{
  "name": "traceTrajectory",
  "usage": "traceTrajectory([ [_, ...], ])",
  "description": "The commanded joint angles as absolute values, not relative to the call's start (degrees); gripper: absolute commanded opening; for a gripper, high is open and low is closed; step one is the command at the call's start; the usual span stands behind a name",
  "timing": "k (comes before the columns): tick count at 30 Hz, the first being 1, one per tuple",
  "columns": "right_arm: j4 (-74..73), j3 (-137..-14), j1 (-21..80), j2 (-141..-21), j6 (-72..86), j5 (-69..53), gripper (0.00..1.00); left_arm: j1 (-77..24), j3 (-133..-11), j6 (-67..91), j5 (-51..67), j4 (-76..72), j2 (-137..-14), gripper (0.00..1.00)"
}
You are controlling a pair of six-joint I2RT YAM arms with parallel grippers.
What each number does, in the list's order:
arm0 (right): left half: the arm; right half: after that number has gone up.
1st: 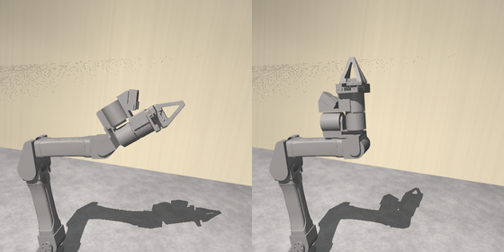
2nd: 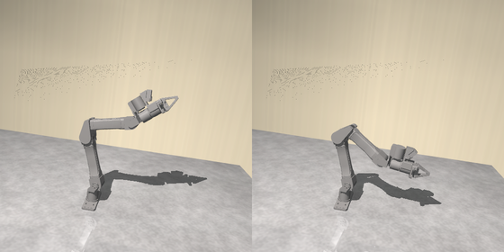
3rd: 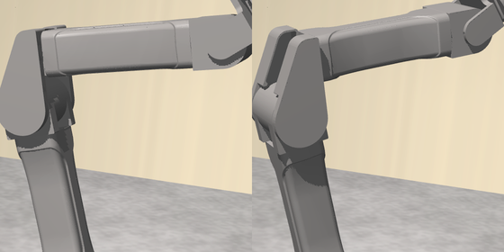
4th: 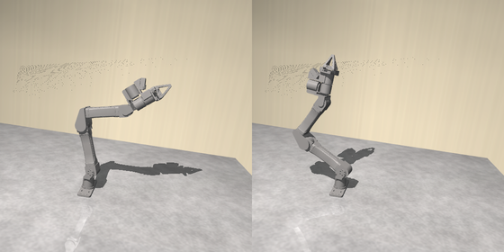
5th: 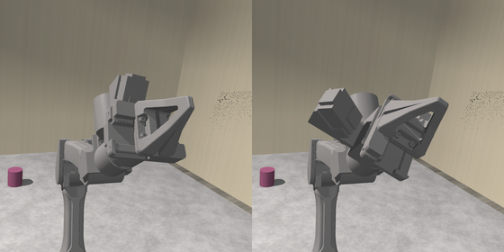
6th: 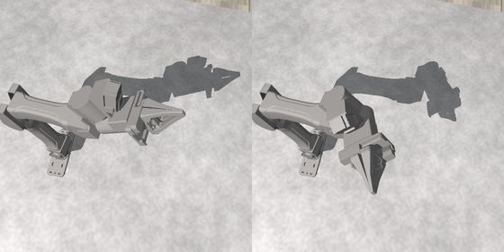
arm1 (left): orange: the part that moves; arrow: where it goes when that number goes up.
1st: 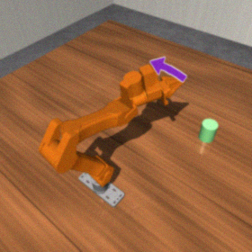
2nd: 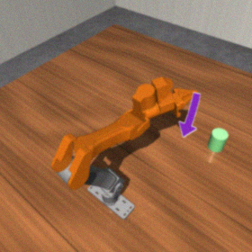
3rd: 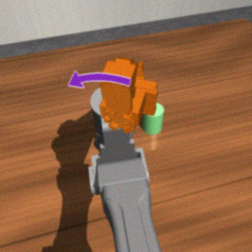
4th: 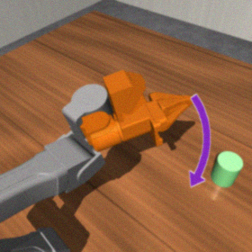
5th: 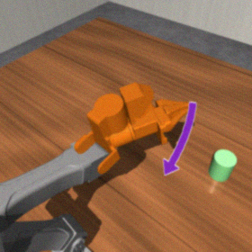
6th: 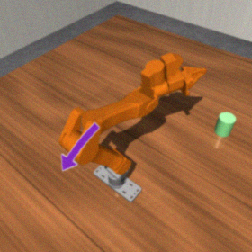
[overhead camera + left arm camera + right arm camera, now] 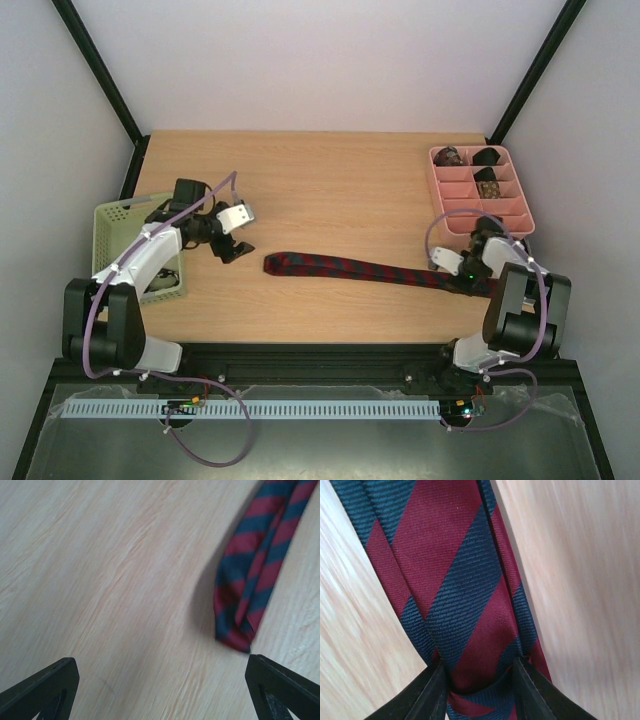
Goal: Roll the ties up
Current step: Move to tie at the center of the board.
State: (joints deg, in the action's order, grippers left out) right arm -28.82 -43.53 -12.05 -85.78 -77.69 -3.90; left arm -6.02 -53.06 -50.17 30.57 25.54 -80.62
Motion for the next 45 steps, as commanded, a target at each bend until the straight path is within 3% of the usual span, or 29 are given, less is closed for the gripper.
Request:
traceTrajectory([
  [1, -36.63, -42.22, -21.18, -87.09, -88.68, 4.79, 0.41, -9.61, -52.12, -53.20, 33.67, 28.61, -82.02, 0.93],
  [7, -51.08, -52.35, -20.79, -82.55, -86.35, -10.53, 0.58, -17.39, -50.67, -47.74, 34.19, 23.10, -83.79, 0.88],
  [14, -47.77, -52.34, -7.61, -80.56, -71.84, -19.61, 0.68, -23.42, -58.27, -48.31, 33.12, 21.65, -94.61, 0.84],
  [20, -37.95, -52.77, 5.02, -86.03, -56.20, -19.61, 0.68, -24.93, -66.21, -50.10, 32.70, 23.36, -104.51, 0.71],
  [25, -32.31, -51.75, 10.65, -89.48, -51.62, -17.46, 0.68, -25.72, -74.69, -51.05, 35.68, 31.69, -112.09, 0.49],
  [34, -28.30, -50.71, 12.91, -94.35, -49.68, -14.07, 0.68, -25.99, -80.42, -52.60, 37.52, 41.47, -118.68, 0.35],
  [41, -28.32, -48.56, 12.90, -95.20, -51.77, -11.77, 0.65, -26.02, -83.53, -56.06, 42.74, 48.29, -117.23, 0.04],
  [45, -28.82, -47.95, 12.84, -94.81, -52.29, -11.39, 0.63, -25.88, -83.94, -59.76, 45.45, 53.90, -116.39, 0.02],
])
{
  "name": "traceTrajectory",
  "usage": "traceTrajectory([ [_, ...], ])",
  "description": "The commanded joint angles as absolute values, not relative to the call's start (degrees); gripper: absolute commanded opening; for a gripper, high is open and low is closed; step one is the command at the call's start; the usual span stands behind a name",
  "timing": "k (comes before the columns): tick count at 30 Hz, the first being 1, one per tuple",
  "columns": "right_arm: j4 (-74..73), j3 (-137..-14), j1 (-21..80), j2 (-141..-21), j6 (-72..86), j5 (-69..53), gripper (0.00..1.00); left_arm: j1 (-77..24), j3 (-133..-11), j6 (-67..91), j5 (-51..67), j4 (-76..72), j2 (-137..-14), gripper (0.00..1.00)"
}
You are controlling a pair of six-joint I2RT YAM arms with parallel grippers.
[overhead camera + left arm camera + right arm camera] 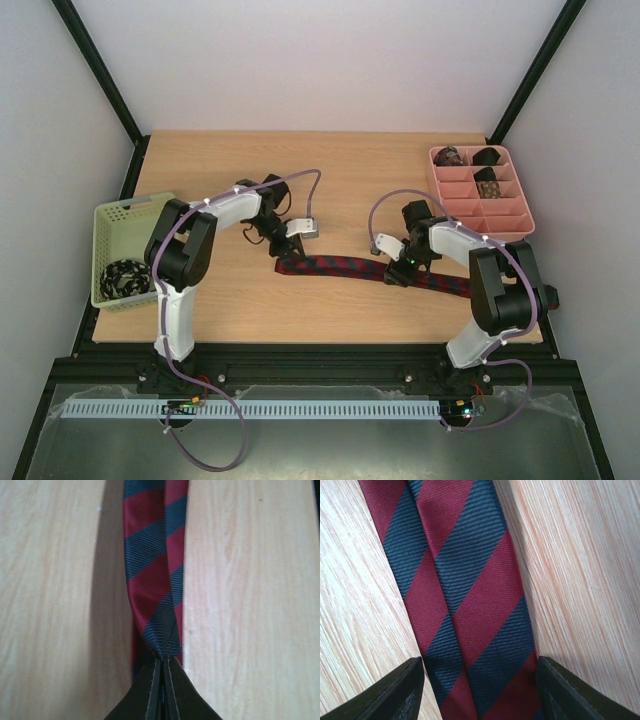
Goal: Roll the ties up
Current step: Move to tie at the center of the board.
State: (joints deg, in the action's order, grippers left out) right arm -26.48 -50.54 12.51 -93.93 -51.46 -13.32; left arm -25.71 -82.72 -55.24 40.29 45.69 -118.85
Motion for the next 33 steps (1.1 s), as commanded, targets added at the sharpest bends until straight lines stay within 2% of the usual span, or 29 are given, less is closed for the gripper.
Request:
traceTrajectory([
  [1, -28.98, -47.86, 12.89, -94.66, -52.49, -11.34, 0.62, -25.84, -83.89, -61.13, 45.40, 55.43, -116.59, 0.02],
  [10, -32.30, -47.20, 12.90, -92.09, -56.28, -13.40, 0.59, -23.58, -80.96, -64.65, 40.31, 56.20, -118.89, 0.04],
  [13, -34.62, -47.57, 12.86, -91.41, -58.06, -15.25, 0.56, -24.80, -78.12, -61.99, 37.52, 50.42, -117.08, 0.17],
  [15, -36.14, -48.30, 12.84, -90.23, -59.13, -16.67, 0.56, -24.62, -75.99, -57.99, 36.23, 44.87, -114.86, 0.39],
  [21, -38.06, -53.29, 13.44, -89.25, -57.39, -20.16, 0.73, -21.38, -65.33, -53.64, 38.68, 32.32, -103.41, 0.74],
  [24, -34.79, -54.37, 16.06, -90.59, -54.63, -19.73, 0.77, -21.81, -58.61, -53.77, 38.25, 25.37, -97.13, 0.82],
  [33, -30.45, -56.99, 25.52, -98.72, -51.78, -16.28, 0.76, -21.90, -50.67, -52.82, 37.15, 18.63, -92.26, 0.92],
])
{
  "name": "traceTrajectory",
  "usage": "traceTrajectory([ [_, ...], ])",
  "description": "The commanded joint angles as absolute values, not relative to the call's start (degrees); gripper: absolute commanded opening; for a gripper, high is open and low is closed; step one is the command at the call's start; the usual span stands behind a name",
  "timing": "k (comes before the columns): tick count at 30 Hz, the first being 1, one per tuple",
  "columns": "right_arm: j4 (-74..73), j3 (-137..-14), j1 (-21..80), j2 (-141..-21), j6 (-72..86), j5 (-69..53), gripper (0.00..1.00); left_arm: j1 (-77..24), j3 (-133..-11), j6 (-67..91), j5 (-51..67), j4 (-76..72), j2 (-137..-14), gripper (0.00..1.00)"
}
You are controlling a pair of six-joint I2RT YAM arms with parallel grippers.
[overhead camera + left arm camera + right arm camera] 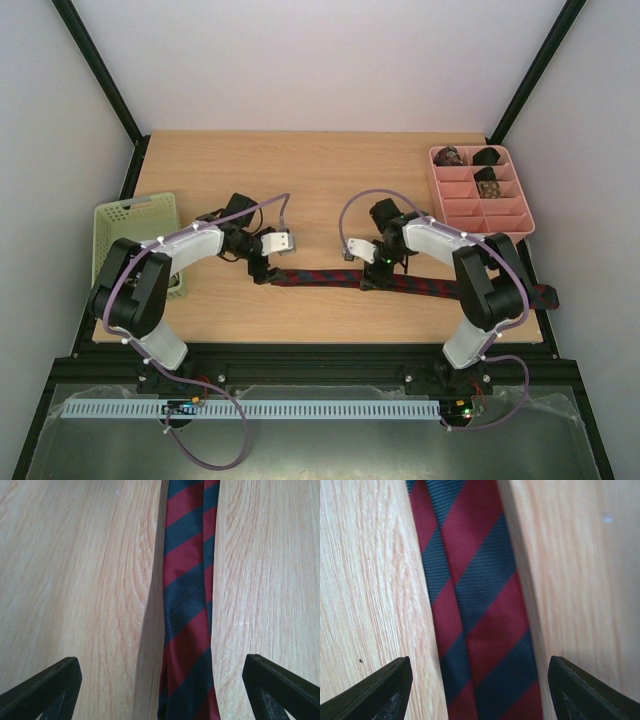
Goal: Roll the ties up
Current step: Move to tie at the center of the board.
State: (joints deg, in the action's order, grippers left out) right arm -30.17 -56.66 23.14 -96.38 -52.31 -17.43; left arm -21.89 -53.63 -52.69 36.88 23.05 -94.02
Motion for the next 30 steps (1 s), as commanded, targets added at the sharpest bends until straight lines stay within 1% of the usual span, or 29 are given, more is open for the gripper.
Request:
traceTrajectory([
  [1, -30.41, -56.92, 25.98, -99.25, -52.07, -15.71, 0.75, -21.95, -49.88, -52.87, 36.91, 17.87, -91.86, 0.92],
  [4, -31.01, -56.54, 27.06, -100.40, -52.77, -15.21, 0.71, -21.98, -48.46, -52.85, 36.16, 16.79, -91.60, 0.92],
  [7, -29.06, -53.66, 28.64, -99.04, -52.55, -13.40, 0.66, -22.04, -47.21, -52.74, 35.18, 15.81, -91.29, 0.90],
  [10, -23.23, -49.05, 30.87, -96.53, -51.30, -10.72, 0.54, -22.00, -45.25, -53.52, 34.72, 14.78, -90.45, 0.86],
  [14, -21.81, -47.29, 33.86, -95.90, -49.22, -10.11, 0.41, -22.30, -43.41, -58.41, 34.19, 16.39, -90.04, 0.80],
  [16, -21.82, -46.93, 34.54, -95.89, -49.05, -10.19, 0.38, -22.41, -42.30, -60.92, 33.53, 17.32, -90.09, 0.77],
  [18, -22.12, -46.16, 34.63, -95.48, -49.54, -10.11, 0.37, -22.60, -41.46, -63.34, 33.29, 18.52, -89.86, 0.74],
  [19, -22.19, -45.63, 34.63, -95.12, -49.87, -9.88, 0.37, -22.78, -41.03, -64.07, 32.97, 18.57, -89.64, 0.72],
  [21, -22.84, -44.76, 34.63, -94.17, -50.62, -9.65, 0.42, -23.15, -39.72, -64.52, 31.31, 17.45, -89.33, 0.62],
  [23, -23.39, -44.53, 34.63, -92.57, -49.86, -9.70, 0.49, -23.38, -39.14, -64.83, 30.62, 17.29, -89.02, 0.50],
  [24, -23.78, -44.74, 34.63, -91.88, -49.11, -9.61, 0.55, -23.38, -39.04, -64.82, 30.59, 17.58, -88.84, 0.46],
  [25, -24.10, -45.08, 34.63, -90.93, -48.14, -9.47, 0.59, -23.38, -39.11, -64.65, 30.55, 17.78, -88.48, 0.46],
  [27, -23.21, -45.80, 33.98, -88.27, -44.93, -8.79, 0.70, -23.11, -39.03, -63.80, 30.92, 18.18, -86.88, 0.52],
  [29, -20.47, -46.47, 33.06, -84.40, -40.67, -7.56, 0.81, -22.40, -39.11, -62.68, 32.20, 18.42, -84.55, 0.64],
  [30, -19.17, -46.78, 32.52, -82.10, -38.76, -7.53, 0.87, -21.93, -39.05, -61.65, 32.89, 18.26, -83.31, 0.68],
])
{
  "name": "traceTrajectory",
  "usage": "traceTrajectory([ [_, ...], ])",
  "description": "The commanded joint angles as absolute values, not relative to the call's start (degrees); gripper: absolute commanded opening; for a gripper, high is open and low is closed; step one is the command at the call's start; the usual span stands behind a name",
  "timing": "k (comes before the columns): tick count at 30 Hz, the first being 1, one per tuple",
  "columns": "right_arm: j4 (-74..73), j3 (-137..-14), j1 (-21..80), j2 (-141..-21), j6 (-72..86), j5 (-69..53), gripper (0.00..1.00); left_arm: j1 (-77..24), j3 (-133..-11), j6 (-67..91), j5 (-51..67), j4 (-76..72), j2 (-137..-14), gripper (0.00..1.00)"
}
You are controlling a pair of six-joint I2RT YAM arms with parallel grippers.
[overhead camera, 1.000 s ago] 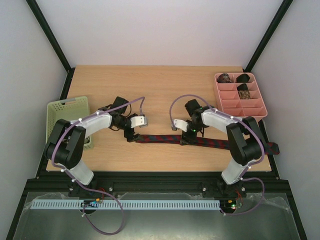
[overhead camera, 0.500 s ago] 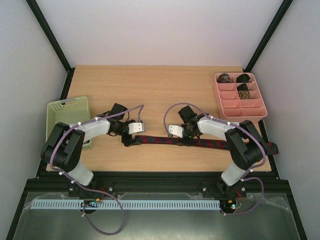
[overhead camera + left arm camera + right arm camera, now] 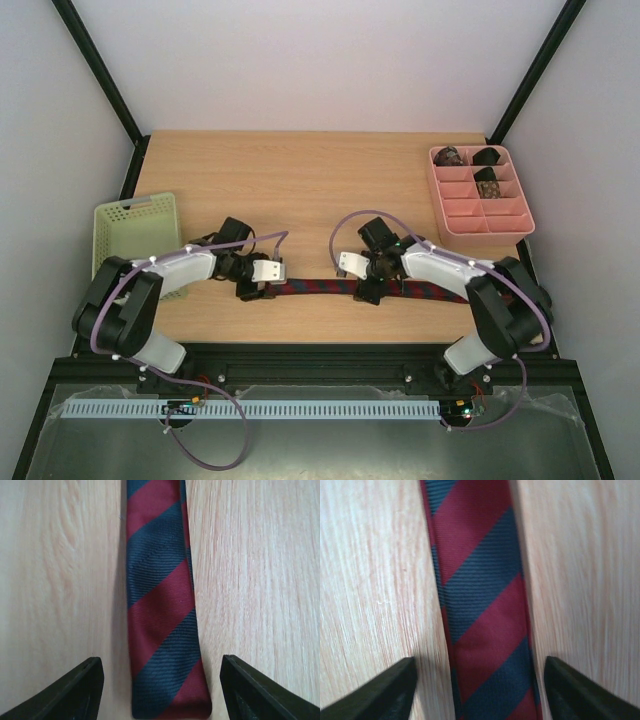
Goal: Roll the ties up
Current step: Move to tie at the center of the board, then pick up the tie from the center of the board.
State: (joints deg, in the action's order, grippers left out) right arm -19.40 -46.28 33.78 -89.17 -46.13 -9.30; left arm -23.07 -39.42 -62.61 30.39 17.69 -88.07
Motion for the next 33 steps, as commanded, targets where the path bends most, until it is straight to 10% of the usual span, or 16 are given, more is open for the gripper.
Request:
traceTrajectory([
  [1, -18.08, -47.10, 32.18, -80.04, -36.79, -7.63, 0.94, -21.22, -39.02, -60.55, 33.54, 17.97, -81.98, 0.70],
  [14, -25.14, -61.69, 31.45, -85.59, -13.53, -38.56, 0.97, -15.73, -37.44, -59.18, 36.04, 22.02, -72.97, 0.90],
  [23, -17.03, -66.65, 35.14, -101.05, 6.60, -48.32, 0.67, -17.78, -34.96, -62.52, 29.85, 20.89, -76.04, 0.83],
  [33, -12.18, -64.63, 37.79, -109.42, 13.39, -49.19, 0.13, -19.67, -34.34, -62.31, 29.44, 18.02, -80.00, 0.79],
])
